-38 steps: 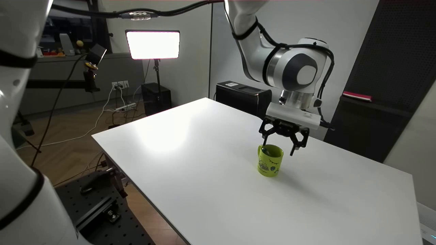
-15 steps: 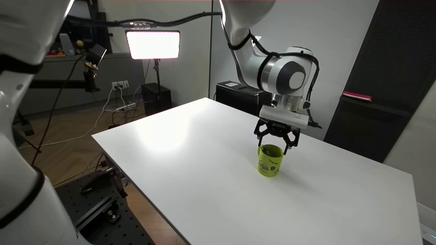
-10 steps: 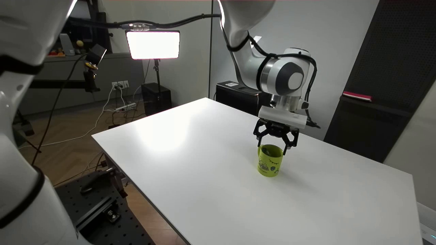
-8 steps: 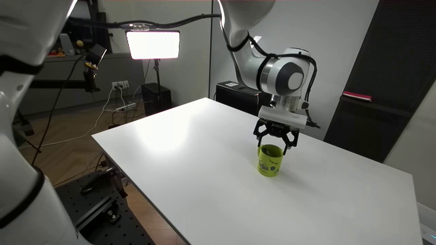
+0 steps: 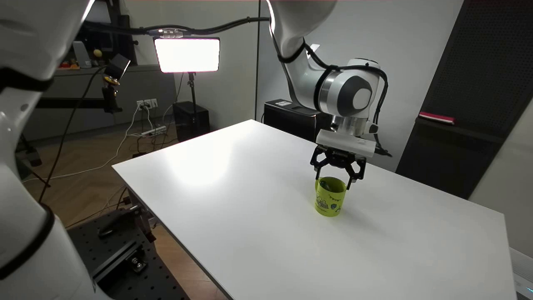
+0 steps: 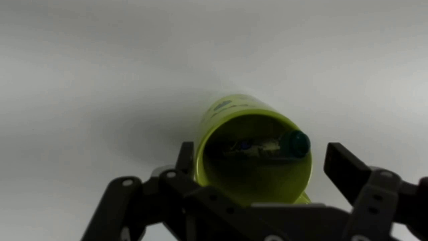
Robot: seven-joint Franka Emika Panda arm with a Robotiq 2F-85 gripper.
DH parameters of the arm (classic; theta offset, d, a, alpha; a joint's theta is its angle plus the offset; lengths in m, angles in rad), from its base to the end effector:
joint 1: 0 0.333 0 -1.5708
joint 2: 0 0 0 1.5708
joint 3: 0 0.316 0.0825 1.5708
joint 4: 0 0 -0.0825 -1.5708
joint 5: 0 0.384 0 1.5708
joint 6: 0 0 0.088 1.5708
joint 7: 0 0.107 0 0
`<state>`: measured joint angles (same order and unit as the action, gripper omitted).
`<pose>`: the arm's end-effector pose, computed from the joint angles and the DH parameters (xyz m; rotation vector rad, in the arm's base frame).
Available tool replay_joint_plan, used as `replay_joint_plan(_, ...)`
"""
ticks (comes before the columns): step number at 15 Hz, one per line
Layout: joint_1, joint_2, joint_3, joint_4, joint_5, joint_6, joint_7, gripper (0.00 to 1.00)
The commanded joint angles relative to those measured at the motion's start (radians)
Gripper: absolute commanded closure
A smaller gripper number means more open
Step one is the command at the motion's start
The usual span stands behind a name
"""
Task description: Remove the marker out of the cup and put it on the table
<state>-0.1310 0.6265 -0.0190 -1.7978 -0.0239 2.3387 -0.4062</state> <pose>0.6381 -0.0961 0.1914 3.1053 0.4323 -0.1410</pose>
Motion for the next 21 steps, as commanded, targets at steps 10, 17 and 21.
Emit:
replay_joint_plan(10, 0.005, 0.018, -0.008, 0.033, -0.036, -0.023, 0.063, 0.00)
replay_joint_plan(17, 0.005, 0.020, -0.010, 0.033, -0.039, -0.026, 0.072, 0.31)
replay_joint_plan(21, 0.005, 0.025, -0.014, 0.041, -0.041, -0.033, 0.081, 0.61)
